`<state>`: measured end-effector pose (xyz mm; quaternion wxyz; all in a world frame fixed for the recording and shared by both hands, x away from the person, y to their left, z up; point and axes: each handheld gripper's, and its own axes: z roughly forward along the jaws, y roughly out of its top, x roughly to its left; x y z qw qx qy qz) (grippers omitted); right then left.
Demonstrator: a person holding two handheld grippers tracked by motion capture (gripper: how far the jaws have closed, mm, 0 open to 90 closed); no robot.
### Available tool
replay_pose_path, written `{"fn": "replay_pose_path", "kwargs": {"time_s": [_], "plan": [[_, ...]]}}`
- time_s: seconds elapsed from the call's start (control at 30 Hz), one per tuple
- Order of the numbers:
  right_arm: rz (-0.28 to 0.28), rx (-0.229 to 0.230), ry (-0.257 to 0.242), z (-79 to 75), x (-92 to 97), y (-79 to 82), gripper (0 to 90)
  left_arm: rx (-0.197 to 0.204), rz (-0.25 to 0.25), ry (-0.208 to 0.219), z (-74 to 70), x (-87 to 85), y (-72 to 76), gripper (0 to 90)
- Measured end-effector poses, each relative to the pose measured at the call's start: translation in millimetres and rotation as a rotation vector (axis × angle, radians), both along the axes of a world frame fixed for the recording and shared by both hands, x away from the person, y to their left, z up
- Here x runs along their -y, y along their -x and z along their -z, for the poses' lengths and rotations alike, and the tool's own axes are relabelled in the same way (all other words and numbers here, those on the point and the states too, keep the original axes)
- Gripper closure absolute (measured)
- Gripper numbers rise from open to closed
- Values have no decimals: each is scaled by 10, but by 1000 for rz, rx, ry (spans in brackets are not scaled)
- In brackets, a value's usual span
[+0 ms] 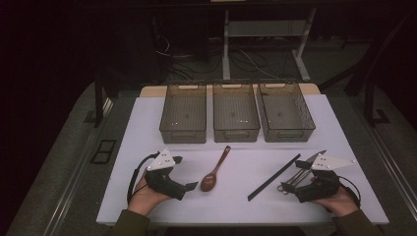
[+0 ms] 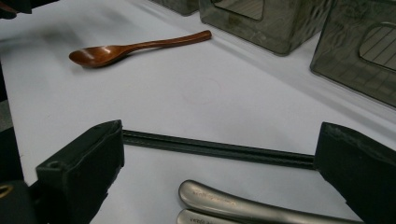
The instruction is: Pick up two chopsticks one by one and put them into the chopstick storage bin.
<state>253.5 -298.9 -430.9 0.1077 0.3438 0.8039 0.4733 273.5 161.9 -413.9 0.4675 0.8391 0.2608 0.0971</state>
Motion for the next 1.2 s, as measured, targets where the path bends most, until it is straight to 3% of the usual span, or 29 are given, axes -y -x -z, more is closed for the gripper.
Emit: {"fn": "replay_pose_path", "kwargs": {"time_s": [0.2, 0.27, 0.3, 0.37, 0.4, 0.5, 0.77, 1.07, 1.2], "plan": [[-23, -23, 13, -17, -3, -2, 25, -5, -2, -1, 9, 9, -8, 0], [-45, -34, 14, -49, -3, 0, 98, -6, -4, -2, 10, 12, -5, 0], [-58, -40, 14, -60, -4, 5, 175, -5, -3, -3, 9, 12, 0, 0], [-73, -38, 17, -68, -5, 8, 195, -3, -3, -2, 6, 11, 7, 0], [-90, -50, 25, -79, -31, 18, 282, -2, -1, 0, 3, 10, 7, 0], [-125, -66, 33, -83, -91, 38, 394, 2, 0, 6, 2, 10, 12, 0], [-213, -90, 75, -47, -272, 53, 644, 0, 2, 8, 0, 20, 23, 0], [-287, -115, 125, 28, -499, 33, 863, -5, 3, 7, 10, 33, 28, 0], [-306, -125, 128, 59, -564, 8, 896, -10, 1, 14, 19, 34, 28, 0]]}}
